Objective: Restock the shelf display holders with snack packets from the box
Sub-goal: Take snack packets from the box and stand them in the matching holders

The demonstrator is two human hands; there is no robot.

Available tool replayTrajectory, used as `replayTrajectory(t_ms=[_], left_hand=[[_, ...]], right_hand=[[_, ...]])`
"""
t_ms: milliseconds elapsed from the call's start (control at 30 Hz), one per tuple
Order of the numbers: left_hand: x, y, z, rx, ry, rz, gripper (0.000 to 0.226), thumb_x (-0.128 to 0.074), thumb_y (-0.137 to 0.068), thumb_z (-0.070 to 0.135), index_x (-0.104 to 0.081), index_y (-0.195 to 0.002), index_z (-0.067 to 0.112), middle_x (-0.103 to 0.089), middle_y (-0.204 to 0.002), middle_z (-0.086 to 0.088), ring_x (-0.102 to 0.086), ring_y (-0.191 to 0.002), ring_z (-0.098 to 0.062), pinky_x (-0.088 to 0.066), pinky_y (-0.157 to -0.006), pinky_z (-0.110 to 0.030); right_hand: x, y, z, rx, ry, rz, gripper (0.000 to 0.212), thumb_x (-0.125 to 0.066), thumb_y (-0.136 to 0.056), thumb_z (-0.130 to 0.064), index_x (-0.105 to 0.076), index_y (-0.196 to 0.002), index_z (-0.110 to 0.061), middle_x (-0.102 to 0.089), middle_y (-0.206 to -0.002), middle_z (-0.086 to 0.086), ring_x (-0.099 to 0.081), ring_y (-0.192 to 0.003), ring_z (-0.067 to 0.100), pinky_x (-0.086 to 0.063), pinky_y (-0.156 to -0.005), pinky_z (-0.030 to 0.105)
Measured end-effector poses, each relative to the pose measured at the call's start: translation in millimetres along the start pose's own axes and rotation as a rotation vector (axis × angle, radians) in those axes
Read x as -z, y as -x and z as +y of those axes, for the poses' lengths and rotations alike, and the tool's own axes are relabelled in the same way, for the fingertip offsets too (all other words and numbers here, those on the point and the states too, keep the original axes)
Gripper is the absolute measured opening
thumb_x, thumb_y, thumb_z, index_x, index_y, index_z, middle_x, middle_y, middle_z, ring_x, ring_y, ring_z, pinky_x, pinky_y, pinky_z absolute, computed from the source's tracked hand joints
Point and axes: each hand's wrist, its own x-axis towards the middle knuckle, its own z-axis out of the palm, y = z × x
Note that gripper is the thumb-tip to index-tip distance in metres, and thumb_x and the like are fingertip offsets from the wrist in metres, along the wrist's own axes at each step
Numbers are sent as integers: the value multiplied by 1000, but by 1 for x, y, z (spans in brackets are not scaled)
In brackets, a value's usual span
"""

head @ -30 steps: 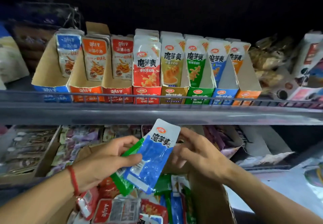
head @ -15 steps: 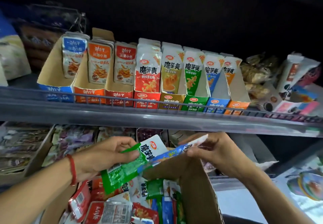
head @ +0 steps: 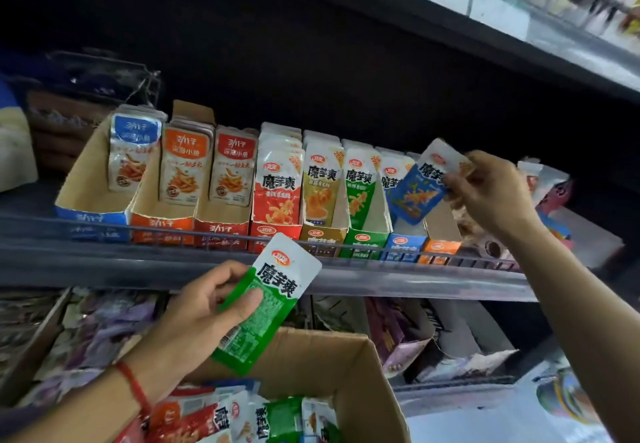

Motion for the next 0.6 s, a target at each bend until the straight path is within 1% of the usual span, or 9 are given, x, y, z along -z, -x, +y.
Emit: replayTrajectory(t_ms=[133,167,233,300,333,400,500,533,600], left_hand=[[1,-1,-1,19,-2,-5,19,-66,-91,19,-64,-108,12,-79,-102,-7,-77,-87,-31,-63,-70,-40],[0,-1,-2,20,-11,-8,20,-66,-90,19,-64,-108,12,-79,-102,-6,-77,-86,-31,-62,-70,-41],[-1,-1,-3,10,-7,-6,22,-65,-90,20,-64,-110,11,-79,-102,-6,-77,-86,-31,-63,-69,-40],[-2,-2,-4,0,15,4,23,-62,-90,22,-63,-110,11,-78,-104,-6,-77,-86,-30,-62,-68,-37],[-2,-3,-5,-3,30,11,23,-62,-90,25,-63,-109,13,-78,-104,-6,-77,-86,-30,-61,-67,-36],[-3,-5,-6,-13,61,5,22,-67,-89,36,-65,-104,20,-78,-105,-7,-76,-87,-31,-60,-69,-38],[-3,-5,-4,-12,77,-5,44,-80,-73,61,-68,-98,27,-77,-106,-7,-76,-89,-32,-62,-71,-40],[-4,-5,-4,-13,81,9,44,-79,-76,58,-67,-102,24,-77,-106,-7,-76,-89,-32,-61,-73,-41],[-6,-5,-4,-19,94,39,30,-68,-87,37,-65,-108,15,-77,-105,-9,-76,-90,-31,-59,-77,-45]], right_hand=[[-26,-36,11,-5,111,-201,13,-60,-103,-24,-65,-109,-15,-74,-90,6,-72,-76,18,-62,-71,41],[-32,-41,11,-9,148,-261,12,-58,-103,-24,-64,-109,-15,-73,-94,8,-71,-79,19,-61,-74,43],[-43,-49,11,-28,177,-326,8,-59,-103,-20,-65,-106,-16,-72,-95,9,-69,-78,18,-58,-68,35],[-53,-53,14,-46,191,-287,6,-61,-102,-18,-66,-102,-15,-72,-91,8,-67,-71,14,-50,-59,24],[-58,-54,16,-57,191,-247,7,-64,-100,-19,-67,-101,-13,-72,-90,9,-67,-70,15,-49,-59,24],[-67,-54,18,-83,174,-154,13,-69,-97,-22,-69,-107,-13,-73,-97,12,-69,-78,24,-52,-68,32],[-78,-47,16,-98,172,-15,35,-75,-92,-21,-63,-124,-14,-58,-126,15,-64,-104,34,-52,-82,38],[-80,-43,13,-106,158,24,40,-75,-91,-19,-59,-128,-14,-52,-132,15,-61,-108,36,-49,-83,36],[-82,-29,-1,-89,109,99,41,-72,-94,-18,-55,-131,-14,-50,-135,14,-61,-108,34,-45,-83,35]])
